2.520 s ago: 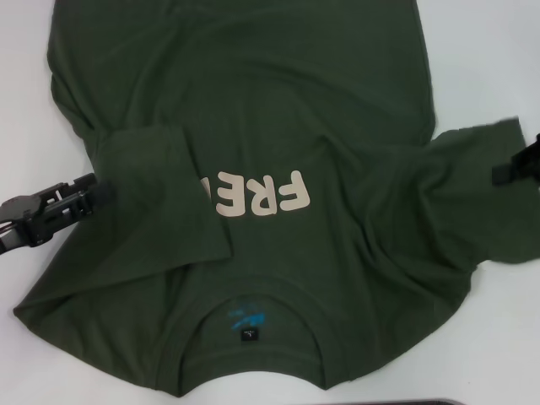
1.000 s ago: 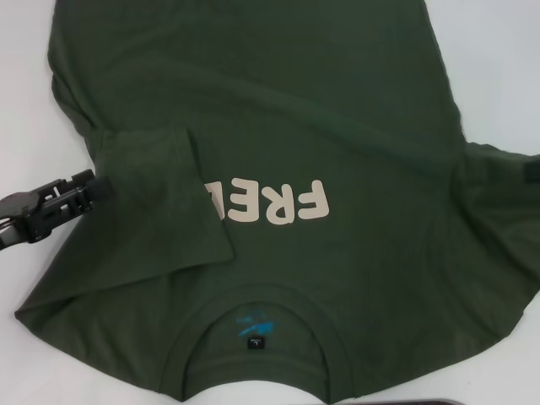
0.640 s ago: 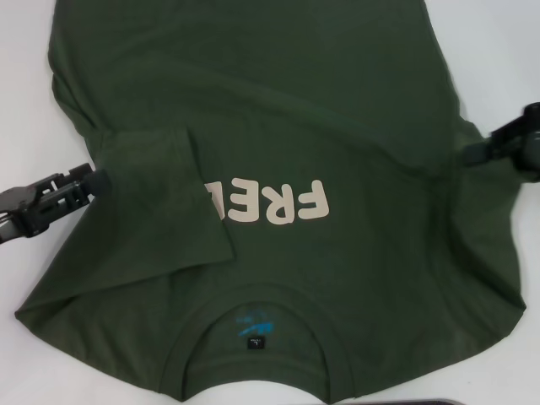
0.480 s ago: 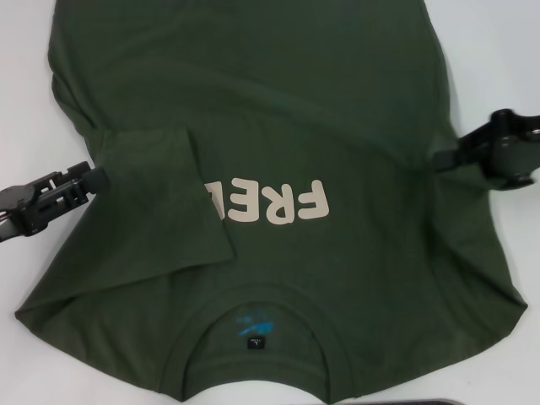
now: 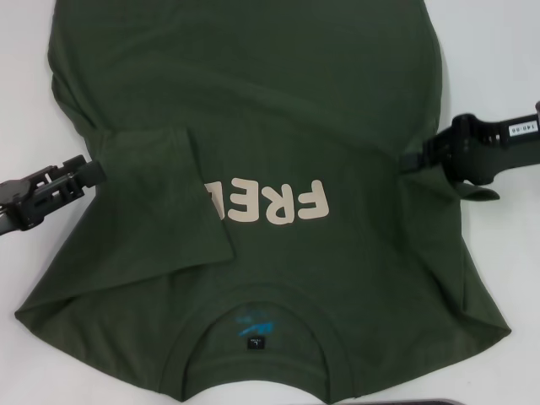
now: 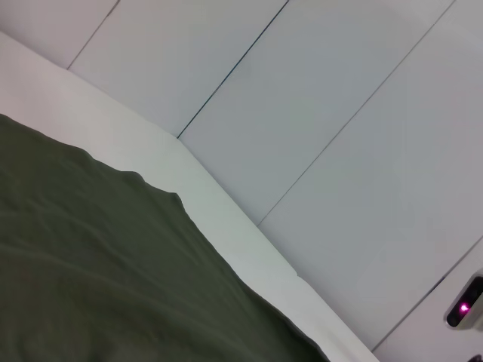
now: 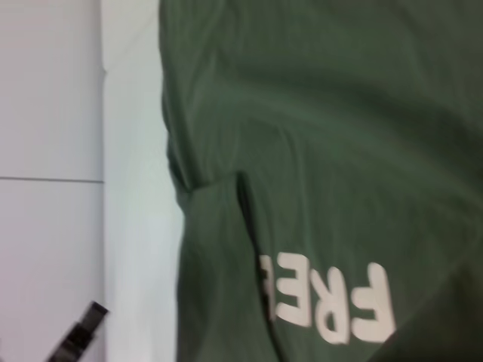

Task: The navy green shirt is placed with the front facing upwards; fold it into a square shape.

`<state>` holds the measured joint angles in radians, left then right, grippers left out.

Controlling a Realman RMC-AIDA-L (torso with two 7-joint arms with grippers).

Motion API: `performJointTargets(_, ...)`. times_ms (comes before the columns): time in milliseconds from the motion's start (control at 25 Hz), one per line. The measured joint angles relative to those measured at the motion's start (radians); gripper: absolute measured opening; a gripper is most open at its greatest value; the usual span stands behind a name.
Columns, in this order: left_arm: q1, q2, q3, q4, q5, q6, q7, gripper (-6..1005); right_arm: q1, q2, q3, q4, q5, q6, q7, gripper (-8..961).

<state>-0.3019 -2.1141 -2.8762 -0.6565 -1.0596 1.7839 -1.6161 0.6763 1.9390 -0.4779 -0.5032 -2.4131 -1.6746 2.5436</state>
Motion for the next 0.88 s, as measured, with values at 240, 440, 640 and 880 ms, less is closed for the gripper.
performJointTargets(240, 0.002, 0.0, 0.0, 0.002, -0.003, -0.001, 0.001, 554, -0.01, 0.0, -0.006, 0.001, 0.027, 0.018, 0.01, 40)
performJointTargets(440, 0.004, -0.001, 0.0, 0.001, -0.008, -0.002, 0.002, 554, -0.016, 0.001, -0.011, 0.035, 0.025, 0.055, 0.013, 41)
performJointTargets(640, 0.005, 0.0, 0.0, 0.002, -0.008, -0.002, 0.005, 554, -0.018, 0.002, -0.005, 0.078, 0.029, 0.081, 0.012, 43)
performJointTargets(880, 0.006, 0.0, 0.0, 0.003, -0.009, -0.009, 0.005, 554, -0.019, 0.003, 0.006, 0.079, 0.051, 0.076, 0.03, 264)
